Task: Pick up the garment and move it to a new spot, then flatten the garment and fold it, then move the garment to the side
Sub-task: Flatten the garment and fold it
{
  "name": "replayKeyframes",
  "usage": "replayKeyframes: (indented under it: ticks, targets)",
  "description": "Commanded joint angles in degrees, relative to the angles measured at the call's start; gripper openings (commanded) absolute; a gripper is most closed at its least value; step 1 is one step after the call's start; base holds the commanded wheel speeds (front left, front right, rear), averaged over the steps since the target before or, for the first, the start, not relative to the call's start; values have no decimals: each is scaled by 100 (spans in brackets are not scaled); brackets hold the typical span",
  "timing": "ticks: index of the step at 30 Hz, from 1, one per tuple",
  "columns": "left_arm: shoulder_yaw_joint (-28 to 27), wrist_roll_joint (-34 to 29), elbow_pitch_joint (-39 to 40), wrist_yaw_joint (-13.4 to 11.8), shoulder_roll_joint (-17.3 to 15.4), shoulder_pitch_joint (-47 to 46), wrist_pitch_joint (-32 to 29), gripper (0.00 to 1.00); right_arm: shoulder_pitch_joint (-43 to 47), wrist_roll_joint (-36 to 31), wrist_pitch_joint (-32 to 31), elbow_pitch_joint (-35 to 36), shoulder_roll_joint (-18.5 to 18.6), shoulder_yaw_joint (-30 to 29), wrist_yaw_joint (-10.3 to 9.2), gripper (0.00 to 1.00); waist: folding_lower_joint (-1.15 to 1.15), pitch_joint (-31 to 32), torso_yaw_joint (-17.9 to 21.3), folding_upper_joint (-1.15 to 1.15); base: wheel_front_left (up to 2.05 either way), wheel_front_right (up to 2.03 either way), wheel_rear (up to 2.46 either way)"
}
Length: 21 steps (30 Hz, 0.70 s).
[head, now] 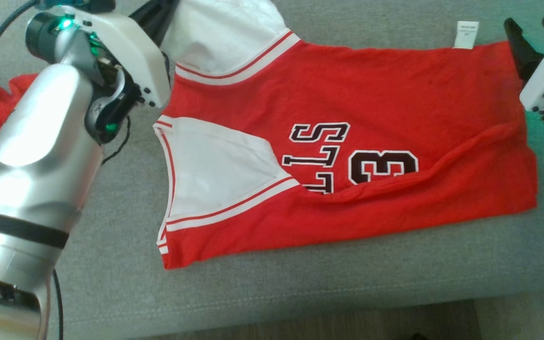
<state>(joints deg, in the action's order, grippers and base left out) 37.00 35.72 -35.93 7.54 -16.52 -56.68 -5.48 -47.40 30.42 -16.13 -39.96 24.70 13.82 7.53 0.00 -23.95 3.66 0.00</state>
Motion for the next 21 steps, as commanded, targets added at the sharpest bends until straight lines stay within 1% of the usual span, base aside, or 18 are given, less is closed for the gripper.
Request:
replayKeyframes:
  ticks: [1, 6, 14, 17, 18, 19, 20, 21]
  targets:
    - [-151, 45, 227, -32, -174, -177, -28, 0, -107, 83, -40, 53, 150, 46, -4, 100, 0, -65, -49, 0, 0, 0, 0]
    - [-99, 41, 434, -82, -193, -142, -111, 0, -325, 99, -106, -389, 257, 282, -4, 100, 0, -162, -92, 0, 0, 0, 0]
    - [-66, 55, 691, -145, -316, -63, -226, 0, -528, 201, -61, -930, 242, 597, -4, 100, 0, -191, -92, 0, 0, 0, 0]
    - [-59, 63, 751, -179, -351, -35, -256, 0, -567, 308, -71, -1135, 199, 629, -4, 100, 0, -180, -84, 0, 0, 0, 0]
    - [-56, 65, 767, -191, -357, -26, -265, 0, -567, 341, -105, -1192, 176, 664, -4, 53, 0, -174, -84, 0, 0, 0, 0]
    - [-55, 68, 781, -203, -365, -18, -273, 0, -561, 372, -134, -1212, 155, 726, -4, 39, 0, -168, -80, 0, 0, 0, 0]
    - [-55, 68, 781, -203, -365, -18, -273, 0, -561, 372, -134, -1212, 155, 726, -4, 39, 0, -168, -80, 0, 0, 0, 0]
    - [-59, 77, 802, -228, -388, -3, -287, 0, -565, 458, -142, -1227, 141, 807, -4, 11, 0, -165, -68, 0, 0, 0, 0]
